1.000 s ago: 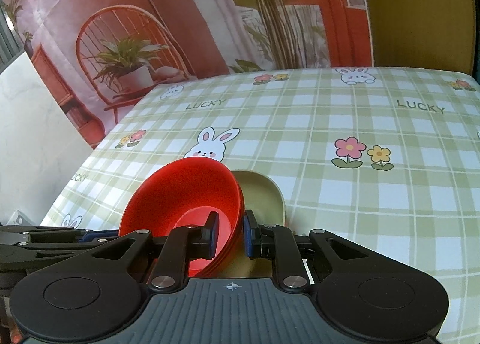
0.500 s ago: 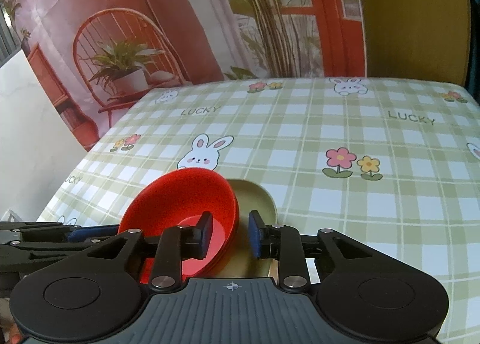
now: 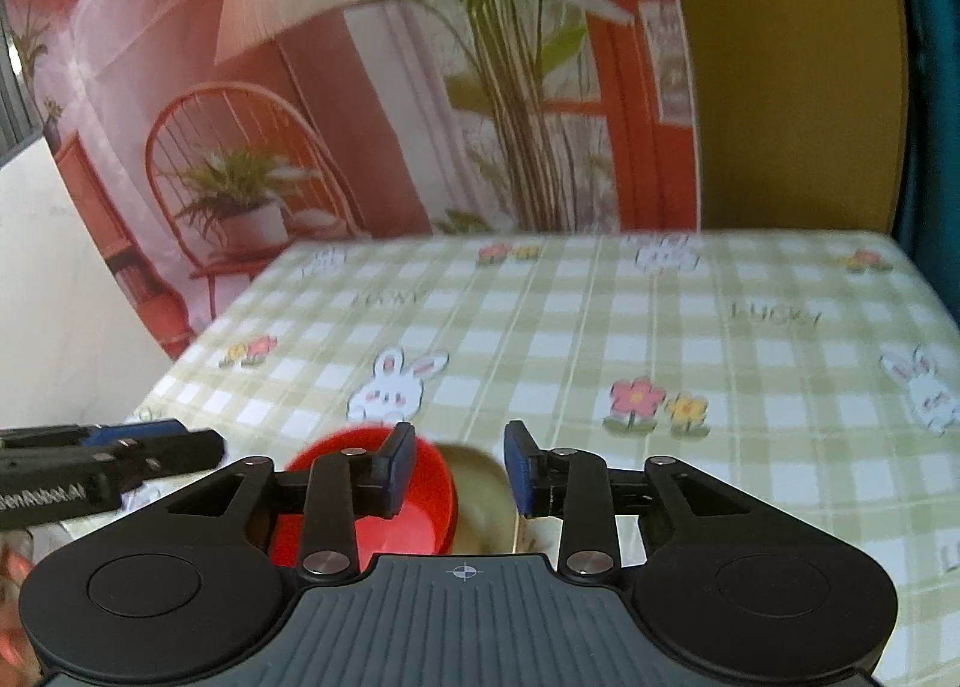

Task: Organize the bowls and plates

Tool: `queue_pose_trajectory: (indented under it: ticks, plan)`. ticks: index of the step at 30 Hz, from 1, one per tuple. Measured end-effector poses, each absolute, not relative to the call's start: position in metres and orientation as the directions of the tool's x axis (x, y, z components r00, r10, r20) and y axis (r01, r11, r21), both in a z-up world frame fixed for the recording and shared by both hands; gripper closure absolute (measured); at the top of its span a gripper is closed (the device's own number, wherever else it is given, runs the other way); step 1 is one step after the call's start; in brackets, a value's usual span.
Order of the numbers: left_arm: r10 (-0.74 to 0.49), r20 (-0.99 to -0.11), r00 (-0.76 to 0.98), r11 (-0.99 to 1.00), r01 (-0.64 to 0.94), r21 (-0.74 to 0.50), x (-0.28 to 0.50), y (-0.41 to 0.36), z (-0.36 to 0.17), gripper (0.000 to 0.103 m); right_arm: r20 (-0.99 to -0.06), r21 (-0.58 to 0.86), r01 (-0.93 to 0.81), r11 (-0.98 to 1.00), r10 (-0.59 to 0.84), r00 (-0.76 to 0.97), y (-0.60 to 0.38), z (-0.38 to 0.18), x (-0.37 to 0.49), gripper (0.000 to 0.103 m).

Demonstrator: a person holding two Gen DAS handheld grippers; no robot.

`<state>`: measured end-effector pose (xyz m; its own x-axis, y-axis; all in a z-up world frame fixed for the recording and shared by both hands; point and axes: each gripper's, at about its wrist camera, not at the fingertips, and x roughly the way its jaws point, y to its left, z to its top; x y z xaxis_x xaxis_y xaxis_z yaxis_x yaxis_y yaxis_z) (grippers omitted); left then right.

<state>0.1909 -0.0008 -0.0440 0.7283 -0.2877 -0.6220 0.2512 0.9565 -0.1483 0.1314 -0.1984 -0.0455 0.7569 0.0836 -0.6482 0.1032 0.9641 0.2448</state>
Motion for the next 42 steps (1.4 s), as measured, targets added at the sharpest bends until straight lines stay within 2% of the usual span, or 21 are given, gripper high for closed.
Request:
queue_pose_trajectory:
  ticks: [4,6,7,9,11,14,15,24,29,42]
  plan:
    - [-0.276,-0.545,0.792,0.959,0.262,-0.105,0.183,0.002,-0.009,0.049,-0.609,0.218,0.112,0.969,0.046,0.792,-0.206,-0.017,0.127,0.061]
    - [-0.273,-0.498,0.823,0.960,0.263,-0.091,0.177,0.003,0.008,0.036,-0.580,0.204,0.110,0.973,0.030,0.814,-0.208,0.000,0.123,0.051]
    - [-0.275,-0.476,0.835,0.960,0.265,-0.089,0.173,0.004,0.016,0.033,-0.566,0.198,0.107,0.974,0.024,0.824,-0.209,0.008,0.121,0.049]
    - [-0.275,-0.440,0.855,0.961,0.263,-0.089,0.168,0.003,0.029,0.021,-0.539,0.181,0.104,0.978,0.010,0.842,-0.209,0.025,0.117,0.036]
    - [-0.271,-0.412,0.870,0.962,0.257,-0.090,0.163,0.004,0.041,0.014,-0.514,0.169,0.103,0.980,-0.001,0.858,-0.208,0.041,0.112,0.024]
    - [-0.258,-0.384,0.886,0.966,0.242,-0.089,0.155,0.005,0.055,0.012,-0.483,0.164,0.093,0.982,-0.002,0.875,-0.206,0.062,0.106,0.002]
    - [-0.254,-0.382,0.889,0.967,0.239,-0.087,0.153,0.006,0.059,0.012,-0.474,0.163,0.087,0.983,0.001,0.881,-0.205,0.069,0.103,0.000]
    - [-0.179,-0.333,0.926,0.984,0.178,-0.034,0.130,0.010,0.094,0.011,-0.400,0.135,0.099,0.986,-0.037,0.916,-0.192,0.111,0.079,0.000]
    - [-0.132,-0.277,0.952,0.990,0.142,0.017,0.113,0.010,0.109,0.010,-0.370,0.122,0.094,0.988,-0.043,0.928,-0.184,0.126,0.066,0.000]
    - [-0.082,-0.259,0.962,0.994,0.100,0.055,0.098,0.004,0.124,0.011,-0.347,0.120,0.110,0.987,-0.062,0.936,-0.182,0.135,0.049,0.000]
